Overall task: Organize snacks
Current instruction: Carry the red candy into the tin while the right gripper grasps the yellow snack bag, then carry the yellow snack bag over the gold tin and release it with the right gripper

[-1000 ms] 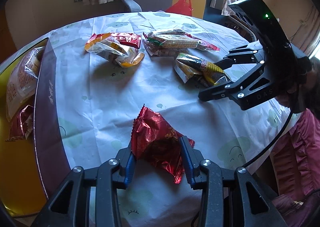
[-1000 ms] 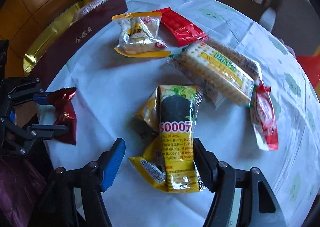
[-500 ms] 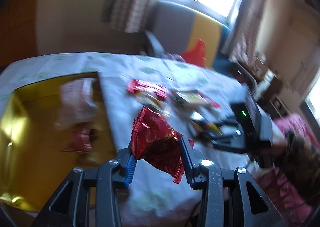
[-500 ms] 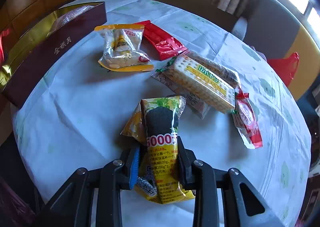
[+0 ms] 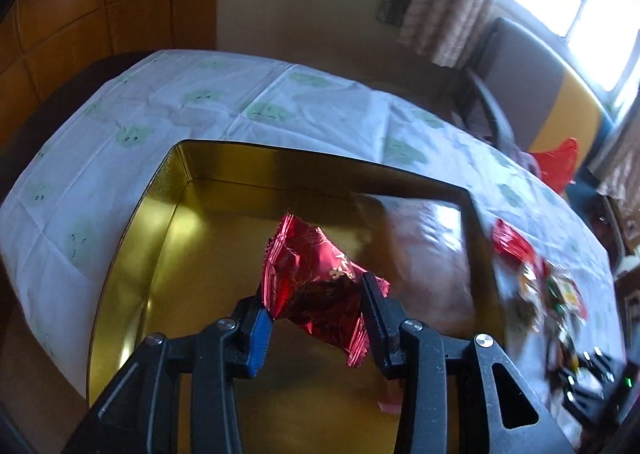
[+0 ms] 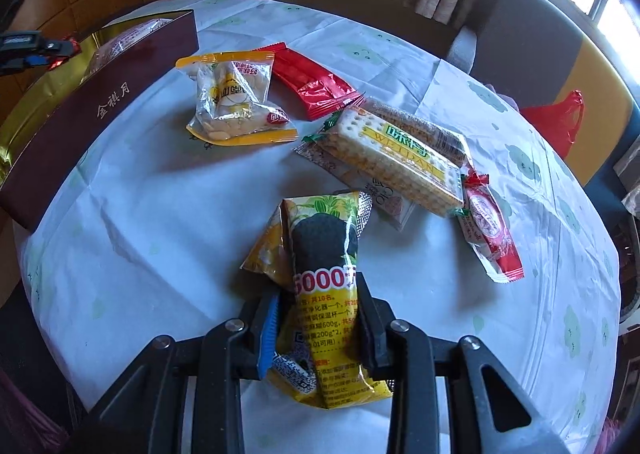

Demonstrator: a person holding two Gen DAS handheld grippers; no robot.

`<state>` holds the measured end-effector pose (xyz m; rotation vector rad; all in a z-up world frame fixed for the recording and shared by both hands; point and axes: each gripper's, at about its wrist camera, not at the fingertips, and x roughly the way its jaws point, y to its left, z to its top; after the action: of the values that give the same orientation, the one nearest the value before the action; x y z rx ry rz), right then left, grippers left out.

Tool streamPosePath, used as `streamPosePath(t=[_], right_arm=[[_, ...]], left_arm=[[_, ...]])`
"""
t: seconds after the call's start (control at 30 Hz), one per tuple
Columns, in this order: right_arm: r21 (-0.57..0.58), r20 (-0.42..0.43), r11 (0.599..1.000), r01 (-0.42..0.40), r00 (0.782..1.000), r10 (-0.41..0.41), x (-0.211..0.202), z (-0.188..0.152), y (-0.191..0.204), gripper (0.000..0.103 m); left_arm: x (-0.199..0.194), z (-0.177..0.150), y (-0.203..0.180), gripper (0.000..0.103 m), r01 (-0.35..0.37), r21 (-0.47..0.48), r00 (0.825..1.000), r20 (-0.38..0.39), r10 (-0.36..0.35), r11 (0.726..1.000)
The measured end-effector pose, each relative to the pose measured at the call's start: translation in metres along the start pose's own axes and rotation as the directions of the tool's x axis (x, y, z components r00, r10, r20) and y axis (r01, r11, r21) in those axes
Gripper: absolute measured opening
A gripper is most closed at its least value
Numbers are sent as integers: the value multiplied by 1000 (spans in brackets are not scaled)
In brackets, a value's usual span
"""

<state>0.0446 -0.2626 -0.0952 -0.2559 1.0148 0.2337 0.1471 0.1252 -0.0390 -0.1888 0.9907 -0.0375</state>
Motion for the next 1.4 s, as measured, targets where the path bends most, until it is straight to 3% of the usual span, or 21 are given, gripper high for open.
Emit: streamPosePath(t=[0.2,0.27,0.33,0.37,0.67,1.07,1.4], right_arm=[[12,6,1000,7,1000,-7,0,-1,0,34],[19,8,1000,12,1000,-12,-1,-1,1,34],[30,12,999,15,1000,-15,-1,-2,0,34],[35,14,999,16,1000,-17,-1,-2,0,34],[63,33,997,38,999,-40,-2,-4,2,34],[95,56,992,77,995,-83,-4,-8,8,33],[111,50,991,80,995,-86,-6,-8,10,32]], left_arm=[[34,20,-9,42,-11,-10,1000,-9,11,1000],[41,28,-11,50,5,-22,1000,-6,-6,1000],[39,31,-12,68,-8,-35,1000,15,8,999],[35,32,-12,69,-11,-36,999,34,12,999],[-15,-7,-20,69,-116,-18,984,135,117,993],[-58,-73,-36,71,-111,44,981,168,103,993],[-77,-96,-43,71,-105,58,976,196,92,993]])
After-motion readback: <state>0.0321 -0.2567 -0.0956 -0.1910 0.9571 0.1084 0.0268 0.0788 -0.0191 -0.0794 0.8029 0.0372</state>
